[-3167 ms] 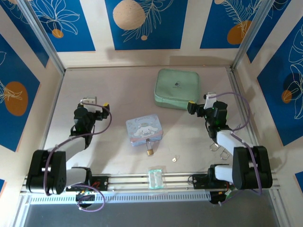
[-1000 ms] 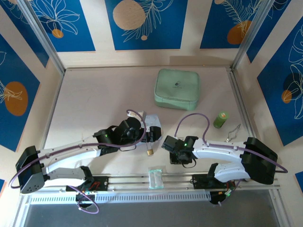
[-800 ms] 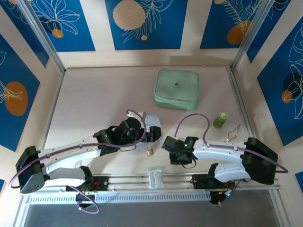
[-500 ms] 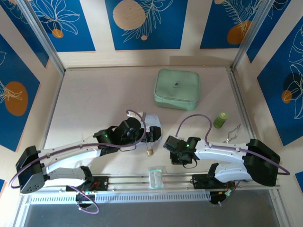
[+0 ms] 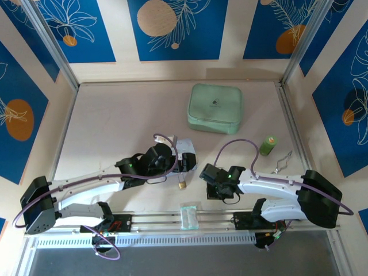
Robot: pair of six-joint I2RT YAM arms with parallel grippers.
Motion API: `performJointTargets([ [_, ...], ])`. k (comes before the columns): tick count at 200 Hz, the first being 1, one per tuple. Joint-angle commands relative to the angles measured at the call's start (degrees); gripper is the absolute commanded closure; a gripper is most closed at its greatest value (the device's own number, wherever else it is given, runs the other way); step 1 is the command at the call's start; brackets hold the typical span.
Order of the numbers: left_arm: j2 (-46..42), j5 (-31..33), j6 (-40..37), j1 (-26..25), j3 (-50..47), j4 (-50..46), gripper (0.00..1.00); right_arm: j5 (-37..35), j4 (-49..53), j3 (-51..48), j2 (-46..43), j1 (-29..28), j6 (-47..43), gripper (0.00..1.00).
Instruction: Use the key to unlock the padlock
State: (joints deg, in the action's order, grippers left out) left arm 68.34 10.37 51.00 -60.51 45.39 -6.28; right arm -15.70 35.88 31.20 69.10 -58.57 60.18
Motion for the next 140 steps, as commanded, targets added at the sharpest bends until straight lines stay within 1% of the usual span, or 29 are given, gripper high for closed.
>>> performJointTargets([
  [1, 0.28, -0.43, -0.20, -0.22, -1.81, 4.04, 0.03, 4.01, -0.81, -2.08, -2.43, 2.80, -3.01, 0.98],
  [16, 0.15, -0.75, -0.40, -0.20, -2.64, 5.72, 0.03, 5.71, 0.20, -1.74, -3.99, 5.36, -5.91, 1.00],
  [36, -0.13, 0.07, 0.59, -0.22, -3.62, 6.36, 0.04, 6.07, 2.63, -0.14, -6.56, 7.10, -9.71, 1.00],
  [53, -0.23, -0.06, 3.20, -0.05, -5.13, 8.23, 0.05, 7.15, 3.56, 1.49, -8.36, 8.56, -13.33, 1.00],
  [83, 0.69, -2.98, 8.99, 0.15, -5.88, 11.10, 0.08, 9.30, 3.59, 4.59, -10.58, 10.19, -20.17, 1.00],
  [106, 1.40, -5.14, 13.77, 0.22, -6.35, 13.67, 0.15, 12.64, 2.21, 7.66, -12.14, 9.99, -26.39, 1.00],
  [119, 1.86, -6.12, 14.26, 0.30, -6.49, 15.19, 0.19, 13.84, 1.28, 9.16, -12.96, 9.69, -29.50, 1.00],
  [140, 2.99, -7.03, 13.99, 0.46, -5.55, 14.29, 0.26, 14.55, 0.43, 11.51, -13.68, 9.28, -32.84, 1.00],
])
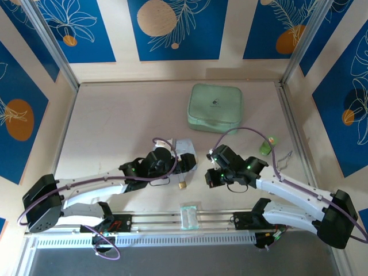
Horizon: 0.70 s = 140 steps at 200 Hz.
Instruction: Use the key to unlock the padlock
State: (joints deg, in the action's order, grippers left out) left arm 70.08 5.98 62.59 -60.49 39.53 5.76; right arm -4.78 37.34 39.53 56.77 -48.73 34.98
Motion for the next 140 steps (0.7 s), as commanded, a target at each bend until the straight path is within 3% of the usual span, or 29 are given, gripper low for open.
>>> performJointTargets([
  [1, 1.31, -2.73, 2.43, 0.45, 0.34, 2.24, 0.26, 3.58, -1.08, 3.27, -1.38, -0.56, -7.73, 1.00],
  [23, 2.01, -4.59, 4.61, 0.85, -0.17, 3.44, 0.30, 2.68, -1.65, 4.91, -1.25, -0.62, -8.99, 1.00],
  [42, 1.51, -4.84, 11.62, 1.38, -3.32, 7.52, 0.31, 3.10, -2.14, 5.84, -0.89, -0.36, -9.65, 1.00],
  [85, 1.47, -2.58, 31.94, 1.69, -12.86, 30.75, 0.14, 4.51, -7.39, 8.48, 1.28, 0.05, -10.09, 1.00],
  [140, 0.66, 1.14, 43.25, 1.62, -14.61, 38.25, 0.11, 6.74, -14.32, 12.32, 5.35, -1.07, -11.66, 1.00],
])
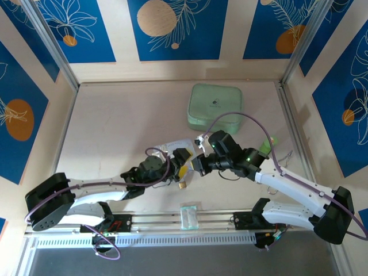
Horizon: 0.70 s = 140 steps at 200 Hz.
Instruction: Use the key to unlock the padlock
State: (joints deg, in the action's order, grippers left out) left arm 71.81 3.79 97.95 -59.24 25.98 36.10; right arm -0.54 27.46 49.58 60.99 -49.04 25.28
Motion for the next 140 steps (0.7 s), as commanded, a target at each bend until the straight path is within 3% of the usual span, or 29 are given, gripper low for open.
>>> performJointTargets([
  [1, -1.15, 3.46, 8.10, 0.37, -1.17, 8.01, 0.11, 2.44, -4.52, 2.27, 1.10, -0.82, -1.97, 1.00],
  [42, -2.82, 5.12, 12.41, 0.38, -3.74, 11.88, 0.15, 4.04, -8.91, 1.62, 2.02, -1.27, -1.13, 1.00],
  [82, -2.08, 5.50, 13.62, 0.44, -4.75, 13.56, 0.43, 4.41, -10.87, 0.21, 1.94, -1.67, -0.45, 1.00],
  [140, -7.63, 8.33, 13.02, 0.51, -5.23, 3.54, 0.78, 3.34, -9.62, -0.80, 0.44, -1.50, -0.15, 1.00],
])
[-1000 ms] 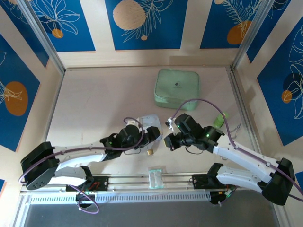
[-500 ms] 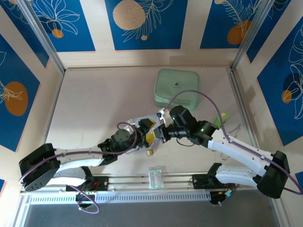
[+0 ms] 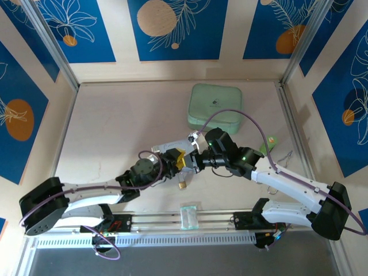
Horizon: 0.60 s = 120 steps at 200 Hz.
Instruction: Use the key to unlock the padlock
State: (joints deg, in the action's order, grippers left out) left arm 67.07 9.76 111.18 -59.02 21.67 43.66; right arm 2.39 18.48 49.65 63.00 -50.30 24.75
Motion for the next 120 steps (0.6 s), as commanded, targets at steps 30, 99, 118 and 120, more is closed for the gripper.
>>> performJointTargets([
  [30, -3.39, 2.31, -0.61, 0.65, -1.28, -4.45, 0.92, 0.51, -0.97, -1.05, -1.49, -0.15, 0.47, 1.00],
  [99, -4.53, 0.43, -12.29, 3.43, 3.26, -12.71, 1.00, 3.00, -1.69, -1.14, -2.86, 2.27, 5.39, 0.52],
  [118, -5.93, -0.20, -20.76, 5.99, 6.57, -18.20, 1.00, 8.08, -8.26, -4.26, -5.70, 6.49, 14.13, 0.13],
  [120, -5.97, -0.25, -21.58, 6.26, 6.79, -18.07, 1.00, 8.77, -9.40, -4.70, -6.05, 6.99, 15.11, 0.10],
])
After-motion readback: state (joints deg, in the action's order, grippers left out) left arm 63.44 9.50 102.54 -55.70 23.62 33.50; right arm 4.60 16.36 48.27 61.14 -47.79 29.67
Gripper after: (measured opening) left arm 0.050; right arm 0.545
